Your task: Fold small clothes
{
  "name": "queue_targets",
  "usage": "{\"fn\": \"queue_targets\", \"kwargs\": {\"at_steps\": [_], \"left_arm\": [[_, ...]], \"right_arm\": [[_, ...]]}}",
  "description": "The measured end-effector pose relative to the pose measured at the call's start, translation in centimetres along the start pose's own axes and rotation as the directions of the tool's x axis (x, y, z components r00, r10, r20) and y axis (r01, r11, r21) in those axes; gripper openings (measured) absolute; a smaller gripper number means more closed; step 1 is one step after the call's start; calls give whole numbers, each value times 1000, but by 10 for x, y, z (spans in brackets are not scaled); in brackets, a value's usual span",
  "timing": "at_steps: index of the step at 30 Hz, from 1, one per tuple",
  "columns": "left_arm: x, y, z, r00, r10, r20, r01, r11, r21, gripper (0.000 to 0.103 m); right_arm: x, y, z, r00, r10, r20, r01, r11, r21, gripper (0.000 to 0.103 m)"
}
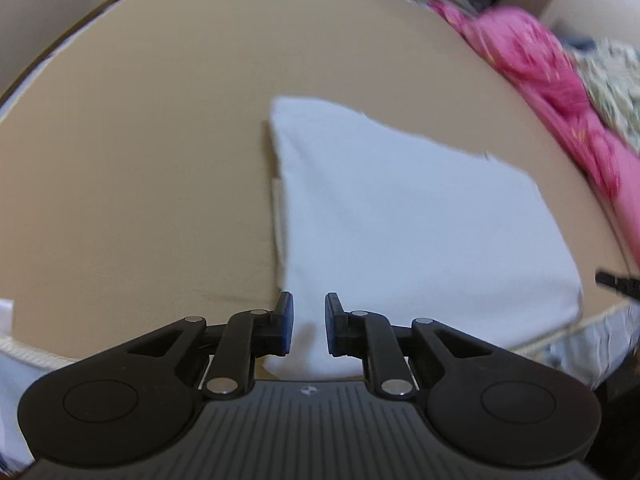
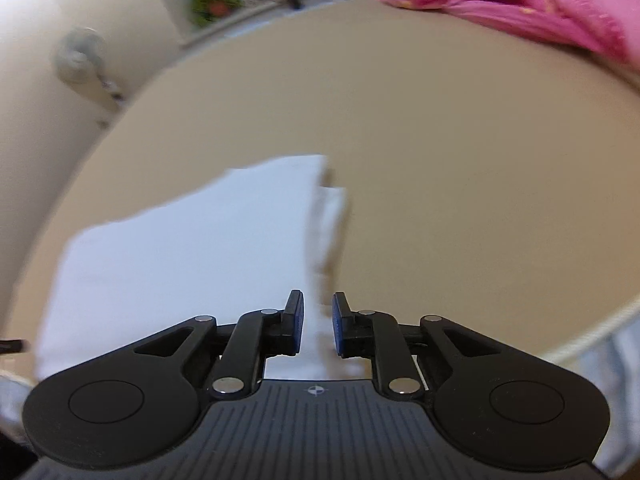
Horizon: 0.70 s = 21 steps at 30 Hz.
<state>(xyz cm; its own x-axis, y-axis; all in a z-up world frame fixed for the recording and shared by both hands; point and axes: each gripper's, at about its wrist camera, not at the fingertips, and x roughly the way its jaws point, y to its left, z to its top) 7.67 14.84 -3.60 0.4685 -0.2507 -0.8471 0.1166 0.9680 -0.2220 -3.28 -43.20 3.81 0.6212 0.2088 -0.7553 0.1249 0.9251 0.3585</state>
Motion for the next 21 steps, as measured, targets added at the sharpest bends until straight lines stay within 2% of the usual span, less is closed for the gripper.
{"fn": "queue_targets", "kwargs": {"at_steps": [2,3,4,6,8,10,13,14,16,19,21], "left_arm": [[21,-8,4,997,37,-74,-35,999,37,17],[32,-9,2,990,75,-121,-69,996,53,17],[41,-9,0,980,113,-163,-104,993,64,19],[38,-7,2,983,104,-151,-97,994,54,20],[23,-6,6,994,60,-87,-58,998,28,20],[19,-3,7,996,48,-78,-47,999,21,23],[39,-6,0,974,153,-167,-144,987,66,23],[36,-9,1,975,158,-153,-147,986,80,23],[22,-12,3,988,121,-93,-114,991,74,26],[-7,-12,9,991,127,32,-129,991,39,27],[-30,-14,14,985,130,116,-136,989,53,29]], "right_arm": [[11,8,-1,999,29,-40,-30,999,-39,18],[22,12,-4,996,11,-83,-16,998,-67,20],[33,14,-7,990,-28,-139,15,996,-93,20],[54,13,-17,961,-113,-254,80,987,-138,19],[47,16,-16,972,-99,-215,73,989,-127,19],[42,17,-15,979,-83,-187,61,991,-120,19],[56,18,-24,956,-144,-255,100,980,-174,20],[55,21,-24,958,-149,-245,104,977,-188,19],[42,24,-20,974,-120,-194,89,983,-161,20],[13,26,-6,997,-57,-49,53,994,-95,24],[-8,27,-5,996,-59,67,63,996,-59,38]]}}
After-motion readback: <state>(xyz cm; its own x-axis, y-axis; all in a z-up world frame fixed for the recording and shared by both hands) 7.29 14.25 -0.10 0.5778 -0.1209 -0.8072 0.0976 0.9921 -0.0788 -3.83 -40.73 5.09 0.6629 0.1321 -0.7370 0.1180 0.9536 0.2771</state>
